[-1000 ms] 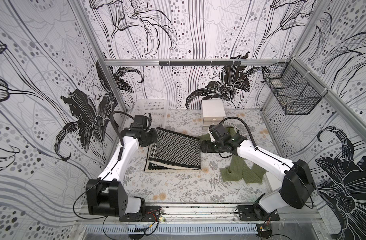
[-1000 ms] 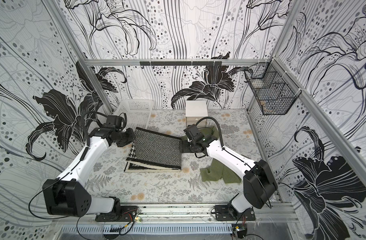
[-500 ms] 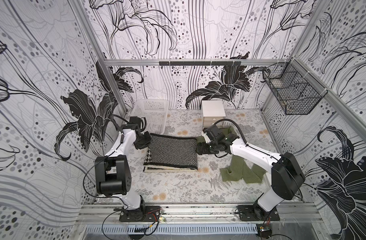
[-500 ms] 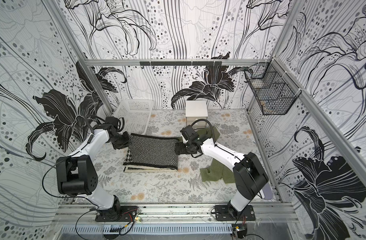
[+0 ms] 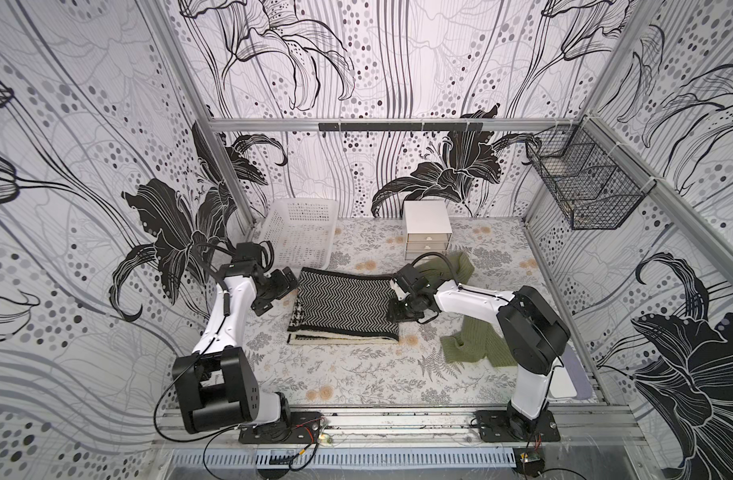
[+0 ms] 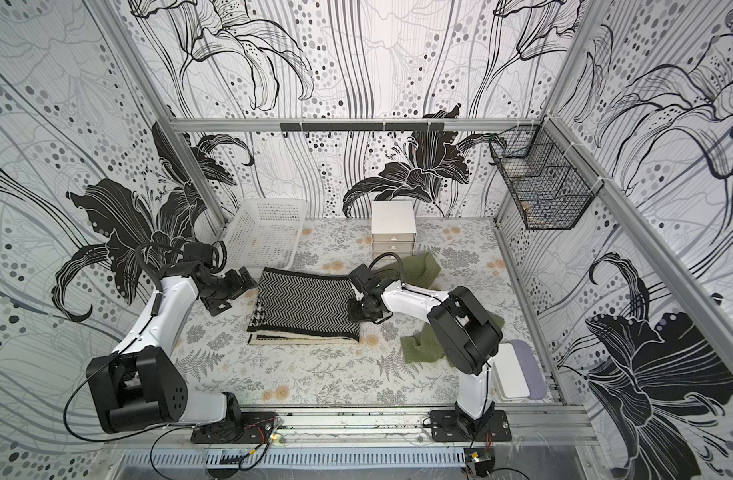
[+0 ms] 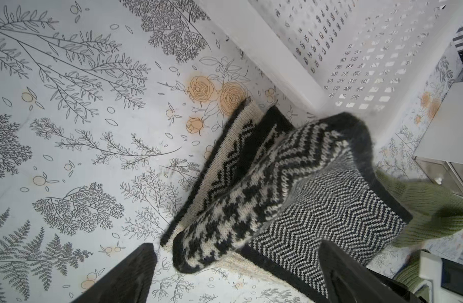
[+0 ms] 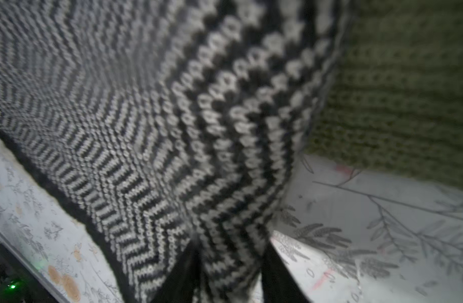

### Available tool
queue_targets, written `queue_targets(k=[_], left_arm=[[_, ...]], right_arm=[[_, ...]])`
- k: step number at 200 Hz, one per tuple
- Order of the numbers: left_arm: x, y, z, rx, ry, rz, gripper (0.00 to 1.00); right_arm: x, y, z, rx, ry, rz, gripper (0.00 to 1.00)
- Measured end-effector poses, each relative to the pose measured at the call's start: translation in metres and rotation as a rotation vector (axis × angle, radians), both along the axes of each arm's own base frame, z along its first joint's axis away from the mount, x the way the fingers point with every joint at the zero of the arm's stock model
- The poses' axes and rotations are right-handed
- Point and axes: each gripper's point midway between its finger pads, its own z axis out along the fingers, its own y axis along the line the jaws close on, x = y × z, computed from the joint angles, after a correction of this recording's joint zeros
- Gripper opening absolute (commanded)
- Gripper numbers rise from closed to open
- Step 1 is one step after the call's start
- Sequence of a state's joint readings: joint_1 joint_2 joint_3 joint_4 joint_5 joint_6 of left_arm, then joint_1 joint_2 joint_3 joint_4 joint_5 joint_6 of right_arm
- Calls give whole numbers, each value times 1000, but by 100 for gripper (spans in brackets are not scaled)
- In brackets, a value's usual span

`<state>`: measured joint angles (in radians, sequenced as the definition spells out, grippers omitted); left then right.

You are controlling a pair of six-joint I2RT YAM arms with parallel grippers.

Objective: Roll up the scarf and place it into the basket
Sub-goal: Fold the scarf at the center of the board.

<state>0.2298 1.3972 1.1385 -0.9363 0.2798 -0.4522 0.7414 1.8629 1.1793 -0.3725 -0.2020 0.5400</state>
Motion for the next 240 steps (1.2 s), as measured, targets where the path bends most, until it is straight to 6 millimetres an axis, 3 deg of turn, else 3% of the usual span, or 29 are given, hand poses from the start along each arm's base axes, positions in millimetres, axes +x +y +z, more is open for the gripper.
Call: queue_targets(k=[18,39,55,69,89,113,135,160,183,198,210,221,240], left_arm=[[0,-3,1,-10,-5,-7,100],[1,-12,2,-15,-9,-36,100],[3,-34,3,-19,-11,-104,99],[5,-64,4,-21,-14,-198,99],[6,-113,0,-28,-11,-338,99],[1,-154,-16,-45,17,-427,99],[-8,-168,-43,-49,76,-434,99],[-25,-170,-70,-54,140,-393,94],[-32,-172,-71,-73,110,-358,78],[-26,-176,-51,-82,29,-347,35],[-20,-180,-32,-91,-46,-349,12],[-16,-182,-19,-96,-103,-349,9],[-11,-186,-8,-95,-149,-346,12]], right_arm=[[-20,-20,-1,-28,4,-15,0],[-49,-67,33,-64,-50,-73,0],[-47,-94,50,-95,-87,-135,0],[-40,-108,43,-155,-83,-173,0],[-46,-118,16,-240,-21,-173,0],[-50,-122,8,-266,1,-166,0],[-50,-122,1,-281,12,-152,0],[-47,-116,-16,-297,43,-142,0],[-33,-100,-17,-258,33,-138,0],[-22,-86,-17,-211,14,-134,0],[-15,-76,-17,-178,5,-130,0],[-10,-69,-16,-156,-1,-126,0],[-3,-59,-14,-121,-14,-117,0]])
